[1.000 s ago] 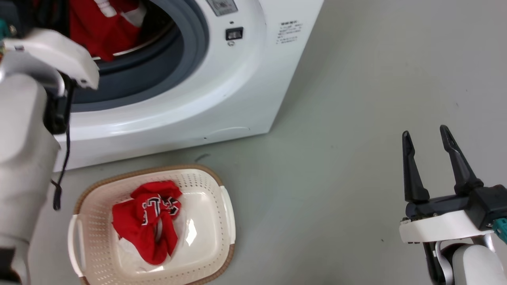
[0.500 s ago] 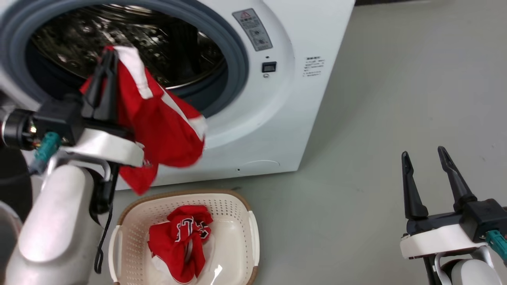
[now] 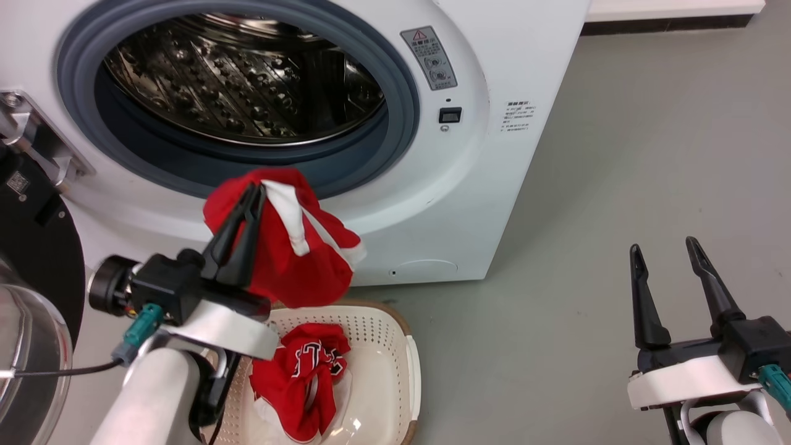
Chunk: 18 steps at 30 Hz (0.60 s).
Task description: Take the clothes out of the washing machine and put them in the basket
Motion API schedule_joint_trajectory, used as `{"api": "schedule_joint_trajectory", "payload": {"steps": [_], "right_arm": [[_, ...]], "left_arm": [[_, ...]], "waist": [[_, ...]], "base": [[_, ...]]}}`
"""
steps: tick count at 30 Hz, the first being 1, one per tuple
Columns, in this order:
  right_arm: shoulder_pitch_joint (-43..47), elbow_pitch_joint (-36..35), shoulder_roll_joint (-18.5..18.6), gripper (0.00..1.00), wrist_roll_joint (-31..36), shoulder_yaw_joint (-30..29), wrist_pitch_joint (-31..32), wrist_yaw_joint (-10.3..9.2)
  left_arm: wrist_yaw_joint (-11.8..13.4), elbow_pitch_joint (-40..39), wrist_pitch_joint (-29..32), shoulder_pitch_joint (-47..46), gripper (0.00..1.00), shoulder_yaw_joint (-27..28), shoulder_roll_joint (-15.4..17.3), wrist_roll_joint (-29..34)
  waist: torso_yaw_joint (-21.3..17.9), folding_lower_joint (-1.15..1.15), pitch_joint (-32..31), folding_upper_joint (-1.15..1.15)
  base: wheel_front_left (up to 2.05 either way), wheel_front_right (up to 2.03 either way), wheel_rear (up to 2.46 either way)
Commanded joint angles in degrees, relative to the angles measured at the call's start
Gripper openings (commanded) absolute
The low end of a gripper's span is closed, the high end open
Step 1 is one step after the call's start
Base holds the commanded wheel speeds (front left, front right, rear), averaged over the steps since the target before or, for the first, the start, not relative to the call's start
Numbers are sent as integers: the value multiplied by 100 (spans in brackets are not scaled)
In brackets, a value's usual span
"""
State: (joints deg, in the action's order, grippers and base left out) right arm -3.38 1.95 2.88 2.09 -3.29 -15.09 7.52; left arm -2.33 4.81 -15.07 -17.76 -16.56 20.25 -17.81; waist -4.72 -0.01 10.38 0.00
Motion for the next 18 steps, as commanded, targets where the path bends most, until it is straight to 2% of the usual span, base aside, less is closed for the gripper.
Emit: {"api": "schedule_joint_trajectory", "payload": {"steps": [1, 10, 18], "right_arm": [[25, -19, -1, 100, 3, -7, -11, -6], [-201, -58, -2, 100, -21, -11, -11, -6], [-445, -162, -2, 100, -92, 5, -11, -6]], "left_arm": [[-17, 1, -15, 79, 0, -19, -22, 6], [-277, 717, -16, 306, 0, -459, -204, 117], [-409, 1941, -12, 15, 0, -926, -287, 267]], "waist": [[-11, 1, 72, 0], [-190, 1, 662, 0], [-478, 1, 1415, 0]], "base": [[0, 0, 0], [0, 0, 0], [0, 0, 0]]}}
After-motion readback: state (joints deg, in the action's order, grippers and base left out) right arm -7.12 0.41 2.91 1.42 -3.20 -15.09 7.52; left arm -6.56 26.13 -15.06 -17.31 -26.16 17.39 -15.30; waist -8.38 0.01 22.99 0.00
